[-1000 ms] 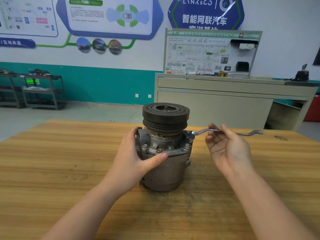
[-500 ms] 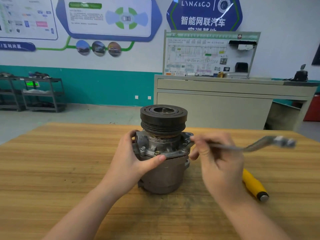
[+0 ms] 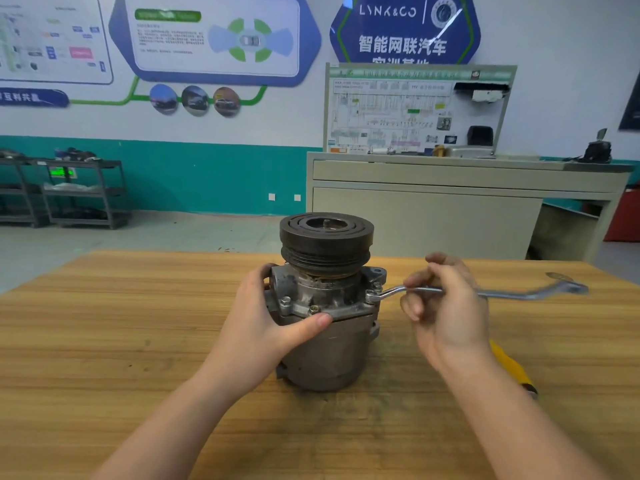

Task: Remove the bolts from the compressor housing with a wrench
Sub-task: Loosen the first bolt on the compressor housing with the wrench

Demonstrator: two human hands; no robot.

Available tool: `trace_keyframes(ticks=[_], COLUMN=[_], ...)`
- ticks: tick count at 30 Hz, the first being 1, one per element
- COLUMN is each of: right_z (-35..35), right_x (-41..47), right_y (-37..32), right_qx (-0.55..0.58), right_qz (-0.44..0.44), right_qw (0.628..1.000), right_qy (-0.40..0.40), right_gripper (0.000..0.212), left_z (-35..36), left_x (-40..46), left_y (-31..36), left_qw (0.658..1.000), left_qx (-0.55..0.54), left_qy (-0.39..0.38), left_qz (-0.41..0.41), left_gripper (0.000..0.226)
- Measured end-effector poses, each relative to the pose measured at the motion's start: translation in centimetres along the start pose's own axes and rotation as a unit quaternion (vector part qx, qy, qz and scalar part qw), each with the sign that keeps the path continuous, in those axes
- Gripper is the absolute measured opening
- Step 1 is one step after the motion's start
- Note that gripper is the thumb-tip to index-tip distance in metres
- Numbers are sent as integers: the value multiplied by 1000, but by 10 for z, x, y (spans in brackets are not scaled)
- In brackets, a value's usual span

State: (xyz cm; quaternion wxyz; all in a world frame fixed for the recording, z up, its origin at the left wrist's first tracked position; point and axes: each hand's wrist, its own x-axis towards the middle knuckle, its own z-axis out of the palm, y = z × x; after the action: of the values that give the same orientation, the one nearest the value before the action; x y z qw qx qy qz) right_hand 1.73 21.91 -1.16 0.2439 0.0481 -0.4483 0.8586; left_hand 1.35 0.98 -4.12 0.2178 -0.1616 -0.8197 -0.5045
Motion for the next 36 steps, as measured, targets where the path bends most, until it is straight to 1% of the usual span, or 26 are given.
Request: trace_keyframes(ticks=[1,2,3,4,5,6,8,10,12,14,16,18,19,21,23,24,26,29,31,33,35,36], right_z=[0,-1,-3,-5,-7,-9,-9,-5,1,6,9,11,12,16,23,26,30,29,28,28,29,29], right_x=[8,14,19,23,26,26,19,8,-6,-17,-26,-34,-37,-44,-48,-50,-52,-52,-52,-51,-51,-51], right_y=[-1,-3,-7,-11,-14,-18,-22,-21,-16,-12,-9,-8,-7,-1,5,7,11,14,15,17,17,17], right_qx=[24,51,83,120,150,155,98,30,-37,-116,-169,-219,-248,-311,-357,-365,-365,-356,-369,-397,-424,-433], right_qz=[70,122,148,147,126,91,10,-64,-113,-146,-181,-229,-261,-338,-409,-434,-450,-452,-474,-492,-498,-502], right_qw=[997,991,985,980,978,980,991,996,993,981,967,946,930,883,836,820,813,817,799,775,757,749], right_qy=[13,25,39,56,74,85,85,49,-7,-48,-61,-66,-75,-93,-84,-77,-65,-41,-34,-23,-11,-11], right_gripper=[17,18,20,23,25,27,30,34,37,34,31,27,25,25,24,20,9,8,16,28,39,40], left_z=[0,0,0,0,0,0,-1,-2,-2,-1,-1,0,0,0,0,0,0,0,0,0,-1,-1], left_x=[0,0,-1,0,0,0,0,-1,-1,0,0,0,0,0,1,2,2,1,1,1,1,2], left_y=[0,1,1,1,1,1,2,1,0,-1,-1,-1,-2,-2,-2,-3,-4,-4,-4,-2,-2,-2], left_qw=[1000,1000,1000,1000,1000,1000,1000,1000,1000,1000,1000,1000,1000,1000,1000,1000,1000,1000,1000,1000,999,999], left_qx=[1,3,5,5,2,0,6,9,7,6,4,4,5,7,4,2,-1,3,2,-2,-7,-6], left_qy=[1,2,2,2,1,1,0,0,1,1,0,-2,-2,2,5,5,7,9,9,9,10,10], left_qz=[-1,-3,-3,-1,4,7,9,10,11,14,12,11,16,24,24,22,18,25,28,24,29,31], left_gripper=[112,113,113,110,106,101,97,100,105,108,110,108,105,101,104,107,110,101,100,104,100,95])
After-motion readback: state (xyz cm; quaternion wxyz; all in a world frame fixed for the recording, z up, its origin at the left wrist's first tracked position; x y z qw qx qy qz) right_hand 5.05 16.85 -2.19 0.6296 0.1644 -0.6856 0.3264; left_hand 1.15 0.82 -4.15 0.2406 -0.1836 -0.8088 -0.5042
